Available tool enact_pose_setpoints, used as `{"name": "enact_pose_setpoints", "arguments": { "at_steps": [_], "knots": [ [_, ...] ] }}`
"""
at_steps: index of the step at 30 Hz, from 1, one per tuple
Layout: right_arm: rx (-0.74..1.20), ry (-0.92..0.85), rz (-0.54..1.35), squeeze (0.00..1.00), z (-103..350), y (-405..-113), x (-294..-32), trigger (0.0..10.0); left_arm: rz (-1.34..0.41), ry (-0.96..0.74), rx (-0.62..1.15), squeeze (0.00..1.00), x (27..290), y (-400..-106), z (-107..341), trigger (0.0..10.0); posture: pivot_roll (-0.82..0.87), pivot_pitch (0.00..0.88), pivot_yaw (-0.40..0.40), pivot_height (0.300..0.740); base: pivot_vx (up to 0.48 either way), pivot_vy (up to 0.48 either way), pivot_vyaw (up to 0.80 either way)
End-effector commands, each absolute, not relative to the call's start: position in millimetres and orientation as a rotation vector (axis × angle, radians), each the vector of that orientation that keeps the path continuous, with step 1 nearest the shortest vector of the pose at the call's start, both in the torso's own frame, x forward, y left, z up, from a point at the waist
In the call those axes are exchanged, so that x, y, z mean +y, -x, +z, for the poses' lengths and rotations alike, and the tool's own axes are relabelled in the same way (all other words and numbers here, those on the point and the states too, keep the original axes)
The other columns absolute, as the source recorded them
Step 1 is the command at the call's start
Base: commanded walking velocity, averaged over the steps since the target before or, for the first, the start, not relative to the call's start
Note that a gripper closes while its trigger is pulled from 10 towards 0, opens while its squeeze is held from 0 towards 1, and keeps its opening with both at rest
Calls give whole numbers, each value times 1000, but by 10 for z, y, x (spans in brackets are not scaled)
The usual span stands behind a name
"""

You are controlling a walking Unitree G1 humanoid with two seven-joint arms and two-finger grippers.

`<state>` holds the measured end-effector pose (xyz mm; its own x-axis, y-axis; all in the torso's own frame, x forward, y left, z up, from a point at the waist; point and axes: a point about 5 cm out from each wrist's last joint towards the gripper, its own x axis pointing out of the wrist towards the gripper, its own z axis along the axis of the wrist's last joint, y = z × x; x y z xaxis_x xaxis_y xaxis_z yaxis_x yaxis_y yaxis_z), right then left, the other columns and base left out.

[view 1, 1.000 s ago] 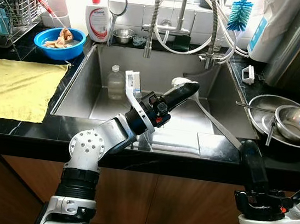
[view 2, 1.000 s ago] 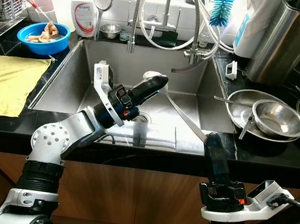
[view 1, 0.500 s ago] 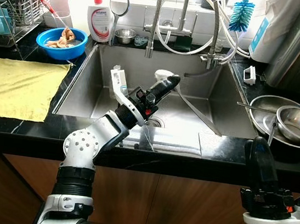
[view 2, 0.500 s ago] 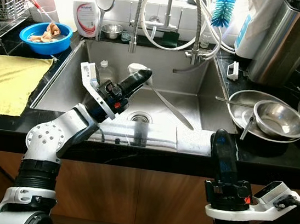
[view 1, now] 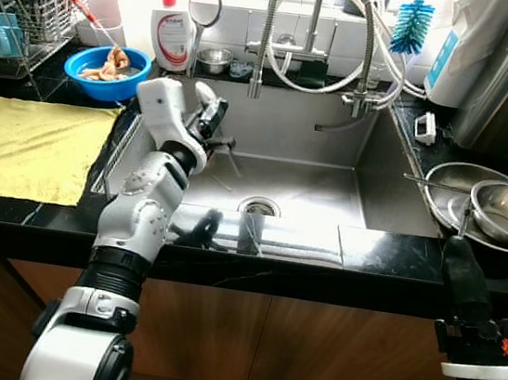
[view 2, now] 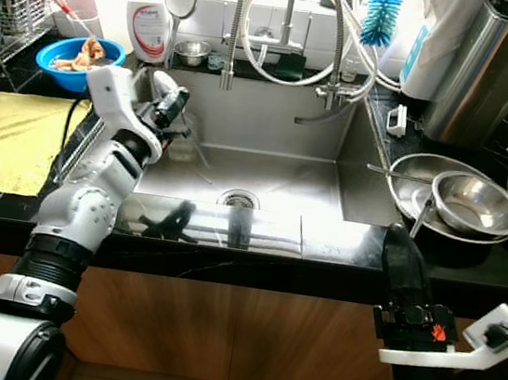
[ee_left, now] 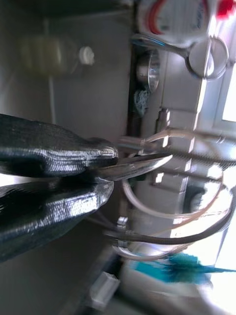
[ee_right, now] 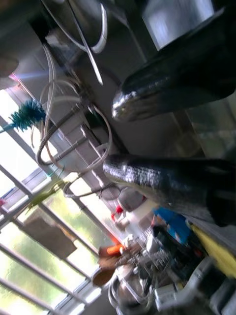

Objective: Kitchen organization

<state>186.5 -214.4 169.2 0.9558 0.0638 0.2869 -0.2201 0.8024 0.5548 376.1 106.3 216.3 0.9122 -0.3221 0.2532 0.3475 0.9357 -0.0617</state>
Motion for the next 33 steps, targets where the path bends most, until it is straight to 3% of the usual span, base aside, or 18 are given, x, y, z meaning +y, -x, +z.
{"name": "enact_pose_setpoints", "arguments": {
  "at_steps": [1, 2, 8, 14, 15, 33],
  "knots": [
    [-205, -475, 16, 0, 1639, -1890, -2303, 10000, -338, 28, -240, 0, 1034, -3782, 2119, 10000, -49, 0, 40, 740, 0, 0, 0],
    [-143, -328, -73, 0, 1607, -1923, -2398, 10000, -329, -56, -227, 0, 1022, -3789, 2044, 10000, -50, 0, 41, 740, 0, 0, 0],
    [-180, -134, -153, 0, 1758, -1982, -2458, 10000, -315, -125, -212, 0, 1019, -3795, 1896, 10000, -55, 0, 46, 740, 0, 0, 0],
    [-192, -97, -100, 0, 1792, -2060, -2299, 10000, -297, -154, -168, 0, 1052, -3812, 1770, 10000, -54, 0, 48, 740, 0, 0, 0],
    [-189, -77, -97, 0, 1790, -2074, -2275, 10000, -295, -146, -164, 1000, 1056, -3816, 1749, 10000, -54, 0, 48, 740, 0, 0, 0],
    [-143, -62, -77, 0, 1681, -2118, -2217, 10000, -345, -136, -168, 1000, 964, -3776, 1675, 10000, -53, 0, 60, 740, 0, 0, 0]
  ]
}}
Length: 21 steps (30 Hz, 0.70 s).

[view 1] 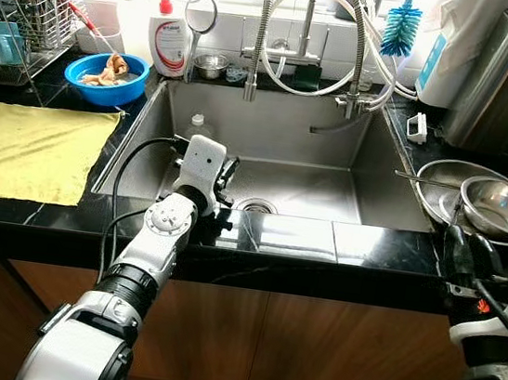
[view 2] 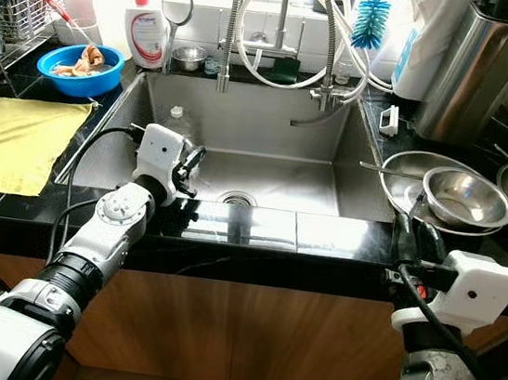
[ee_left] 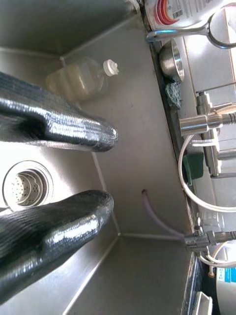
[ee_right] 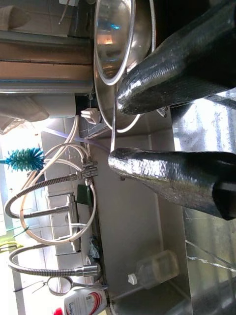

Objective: Kitchen organization

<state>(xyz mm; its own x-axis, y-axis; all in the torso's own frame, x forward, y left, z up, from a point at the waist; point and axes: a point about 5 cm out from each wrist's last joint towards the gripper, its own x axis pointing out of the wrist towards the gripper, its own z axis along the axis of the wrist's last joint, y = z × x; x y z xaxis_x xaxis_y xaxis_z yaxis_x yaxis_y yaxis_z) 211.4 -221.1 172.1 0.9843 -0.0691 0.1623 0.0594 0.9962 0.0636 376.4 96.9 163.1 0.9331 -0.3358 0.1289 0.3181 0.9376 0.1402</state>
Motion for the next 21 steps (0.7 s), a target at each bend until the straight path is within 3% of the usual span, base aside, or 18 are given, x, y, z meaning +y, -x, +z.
{"name": "enact_pose_setpoints", "arguments": {
  "at_steps": [1, 9, 10, 15, 21],
  "knots": [
    [-146, -65, -87, 0, 1680, -2113, -2223, 10000, -349, -136, -168, 1000, 960, -3772, 1673, 10000, -55, 0, 62, 740, 0, 0, 0],
    [-123, -21, -91, 0, 1642, -2121, -2209, 10000, -372, -126, -167, 1000, 919, -3757, 1659, 10000, -57, 0, 62, 740, 0, 0, 0],
    [-99, 31, -94, 0, 1619, -2125, -2216, 10000, -378, -129, -164, 0, 909, -3746, 1648, 10000, -59, 0, 63, 740, 0, 0, 0],
    [-66, 95, -87, 0, 1589, -2126, -2241, 10000, -387, -123, -163, 0, 896, -3737, 1643, 10000, -55, 0, 63, 740, 0, 0, 0],
    [-21, 335, -93, 0, 1614, -2164, -2442, 10000, -407, -81, -165, 0, 867, -3720, 1650, 10000, -53, 0, 57, 740, 0, 0, 0]
  ]
}}
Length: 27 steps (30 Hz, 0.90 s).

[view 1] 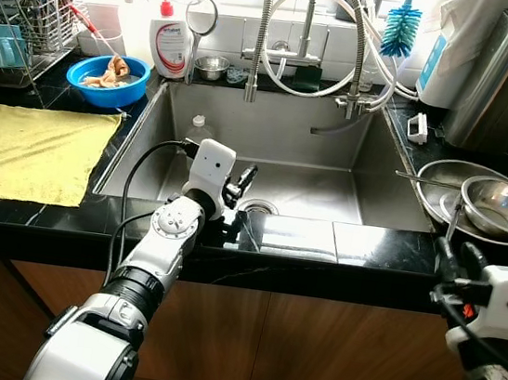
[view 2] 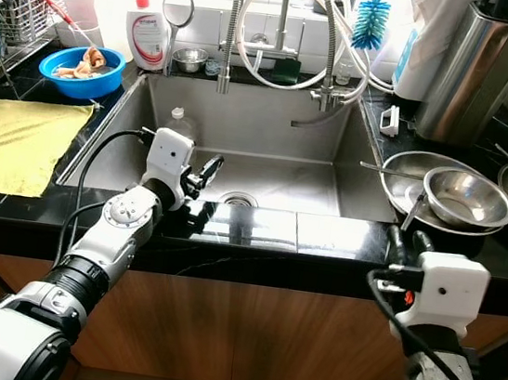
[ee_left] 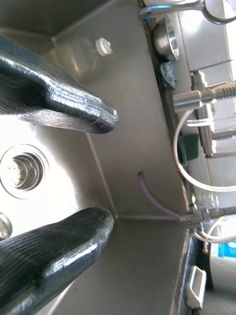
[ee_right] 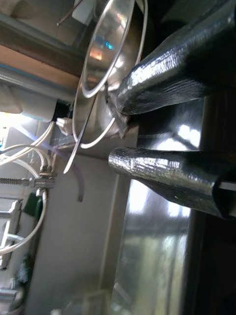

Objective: Kitchen organization

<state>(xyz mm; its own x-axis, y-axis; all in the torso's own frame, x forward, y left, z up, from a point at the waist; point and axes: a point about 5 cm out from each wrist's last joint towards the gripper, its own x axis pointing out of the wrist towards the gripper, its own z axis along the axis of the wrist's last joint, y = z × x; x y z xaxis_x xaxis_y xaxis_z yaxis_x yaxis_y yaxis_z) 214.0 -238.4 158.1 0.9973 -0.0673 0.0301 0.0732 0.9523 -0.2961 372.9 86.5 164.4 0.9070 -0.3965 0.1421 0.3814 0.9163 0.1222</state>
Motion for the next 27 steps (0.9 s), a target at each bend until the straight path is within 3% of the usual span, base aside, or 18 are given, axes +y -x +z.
{"name": "enact_pose_setpoints", "arguments": {
  "at_steps": [1, 4, 5, 6, 12, 13, 14, 27],
  "knots": [
    [-29, 335, -104, 0, 1636, -2179, -2459, 10000, -409, -65, -165, 0, 863, -3720, 1652, 10000, -52, 0, 57, 740, 0, 0, 0],
    [-43, 332, -84, 4, 1674, -2219, -2426, 10000, -402, -72, -161, 0, 865, -3728, 1655, 10000, -51, 0, 58, 740, 0, 0, 0],
    [-48, 334, -79, 725, 1684, -2232, -2414, 10000, -399, -70, -161, 0, 864, -3730, 1658, 10000, -49, 0, 58, 740, 0, 0, 0],
    [-61, 334, -66, 1000, 1703, -2272, -2383, 10000, -393, -66, -164, 0, 868, -3731, 1671, 10000, -42, 0, 57, 740, 0, 0, 0],
    [-54, 448, -49, 1000, 1736, -2337, -2374, 10000, -380, -48, -154, 0, 900, -3734, 1661, 10000, -46, 0, 62, 740, 0, 0, 0],
    [-49, 493, -43, 702, 1739, -2344, -2372, 10000, -379, -49, -153, 0, 902, -3732, 1657, 10000, -47, 0, 63, 740, 0, 0, 0],
    [-45, 518, -41, 0, 1737, -2349, -2374, 10000, -380, -49, -153, 0, 901, -3730, 1656, 10000, -47, 0, 63, 740, 0, 0, 0],
    [13, 680, -16, 0, 1688, -2400, -2396, 10000, -384, -40, -147, 0, 882, -3742, 1675, 10000, -45, 0, 67, 740, 0, 0, 0]
  ]
}}
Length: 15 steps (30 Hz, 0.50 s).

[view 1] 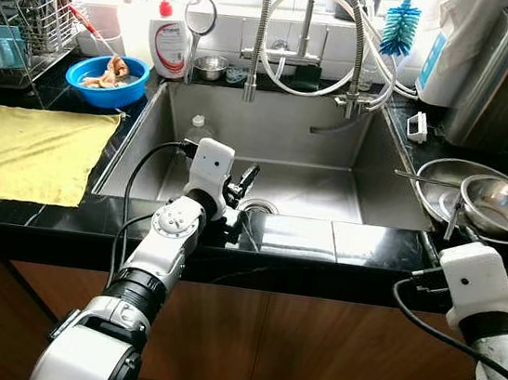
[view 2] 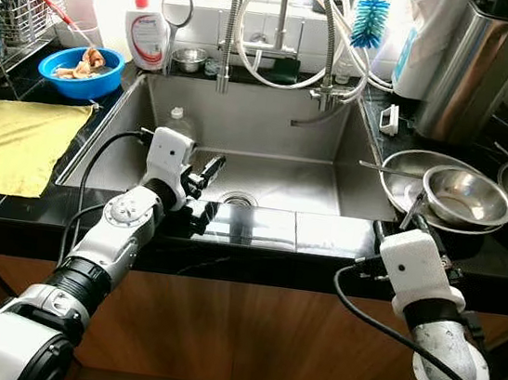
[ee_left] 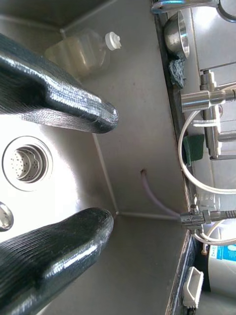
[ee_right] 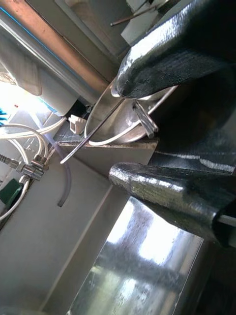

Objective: Kitchen organization

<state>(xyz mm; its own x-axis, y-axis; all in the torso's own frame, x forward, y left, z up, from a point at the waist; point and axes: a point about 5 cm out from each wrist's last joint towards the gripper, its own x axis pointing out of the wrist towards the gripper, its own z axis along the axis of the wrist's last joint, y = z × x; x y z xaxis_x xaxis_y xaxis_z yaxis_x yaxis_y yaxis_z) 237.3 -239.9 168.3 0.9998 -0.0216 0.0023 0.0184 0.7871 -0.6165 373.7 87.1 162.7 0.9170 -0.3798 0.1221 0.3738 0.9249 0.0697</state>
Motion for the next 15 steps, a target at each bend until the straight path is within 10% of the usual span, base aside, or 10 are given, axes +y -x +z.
{"name": "enact_pose_setpoints", "arguments": {
  "at_steps": [1, 15],
  "knots": [
    [14, 680, -16, 0, 1687, -2400, -2398, 10000, -384, -39, -147, 0, 881, -3742, 1675, 10000, -45, 0, 67, 740, 0, 0, 0],
    [67, 724, -95, 0, 1668, -2430, -2476, 10000, -391, -55, -148, 0, 875, -3730, 1662, 10000, -44, 0, 66, 740, 0, 0, 0]
  ]
}}
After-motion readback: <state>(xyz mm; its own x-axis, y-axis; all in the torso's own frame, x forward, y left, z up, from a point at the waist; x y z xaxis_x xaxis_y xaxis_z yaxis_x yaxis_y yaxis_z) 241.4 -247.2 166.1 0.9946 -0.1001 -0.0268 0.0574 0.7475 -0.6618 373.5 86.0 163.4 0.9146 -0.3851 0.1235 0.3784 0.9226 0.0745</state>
